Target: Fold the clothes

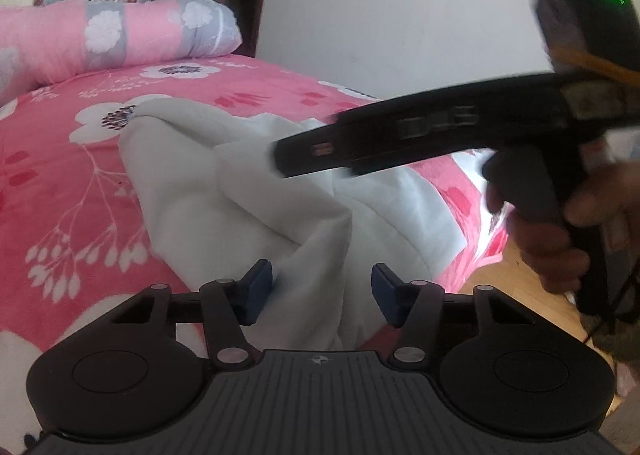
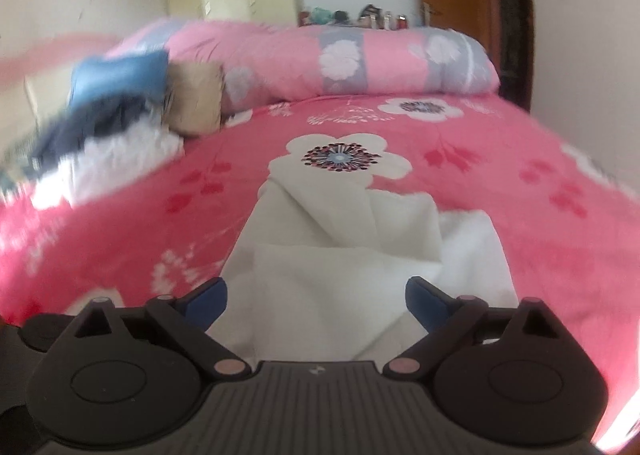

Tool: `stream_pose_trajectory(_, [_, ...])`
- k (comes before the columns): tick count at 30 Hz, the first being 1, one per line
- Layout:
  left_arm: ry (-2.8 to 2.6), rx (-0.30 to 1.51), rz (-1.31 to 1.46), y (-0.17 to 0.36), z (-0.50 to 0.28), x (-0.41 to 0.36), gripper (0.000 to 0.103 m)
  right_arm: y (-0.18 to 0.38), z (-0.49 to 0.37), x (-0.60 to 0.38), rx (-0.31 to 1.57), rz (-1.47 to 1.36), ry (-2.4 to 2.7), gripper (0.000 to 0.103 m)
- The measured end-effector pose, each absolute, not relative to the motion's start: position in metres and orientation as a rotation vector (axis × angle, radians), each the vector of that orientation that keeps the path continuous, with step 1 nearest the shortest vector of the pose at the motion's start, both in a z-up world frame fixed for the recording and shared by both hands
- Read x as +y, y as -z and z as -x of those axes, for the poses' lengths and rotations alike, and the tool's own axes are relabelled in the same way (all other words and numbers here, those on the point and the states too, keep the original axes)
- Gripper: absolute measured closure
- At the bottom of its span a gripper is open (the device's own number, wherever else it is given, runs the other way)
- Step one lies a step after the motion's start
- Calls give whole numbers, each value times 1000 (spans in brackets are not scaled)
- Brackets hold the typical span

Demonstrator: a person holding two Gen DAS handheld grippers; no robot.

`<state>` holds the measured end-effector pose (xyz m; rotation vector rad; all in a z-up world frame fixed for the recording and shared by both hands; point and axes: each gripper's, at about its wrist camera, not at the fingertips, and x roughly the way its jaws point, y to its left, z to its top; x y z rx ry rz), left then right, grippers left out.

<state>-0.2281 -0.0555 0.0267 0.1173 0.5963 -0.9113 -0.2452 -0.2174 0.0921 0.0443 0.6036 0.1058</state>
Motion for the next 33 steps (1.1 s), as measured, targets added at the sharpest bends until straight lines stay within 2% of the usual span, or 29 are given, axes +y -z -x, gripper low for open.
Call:
stream_pose_trajectory(5, [935, 582, -127, -23, 226, -58, 50, -80, 219, -189, 650, 126, -105, 18])
stream_pose_trajectory(8, [941, 579, -127, -22, 226, -59, 50, -69, 207, -184, 678, 204, -70, 40])
stream_pose_trajectory(10, [939, 579, -128, -22, 226, -59, 50, -67, 207, -190, 674, 189, -44, 66])
stream_pose_trajectory(13, [937, 579, -130, -23, 226, -60, 50, -70, 222, -212, 646, 48, -35, 72])
stream_pose_trajectory(20, [927, 581, -151, -23, 226, -62, 50, -61, 261, -260, 615, -250, -3, 73])
stream_pose_trajectory(24, [914, 571, -205, -23, 230, -68, 48, -55, 284, -288, 593, -420, 15, 70])
stream_pose_trajectory(26, [904, 560, -242, -24, 234, -71, 47, -53, 295, -302, 581, -505, 24, 63])
stream_pose_trajectory(27, [899, 555, -261, -24, 235, -73, 46, -51, 300, -309, 575, -547, 29, 50])
stream_pose_trajectory(28, [894, 550, -280, -24, 237, -74, 46, -50, 306, -316, 569, -589, 33, 42])
stream_pose_trajectory(33, [875, 532, -345, -24, 242, -81, 46, -52, 309, -326, 538, -630, 34, 39])
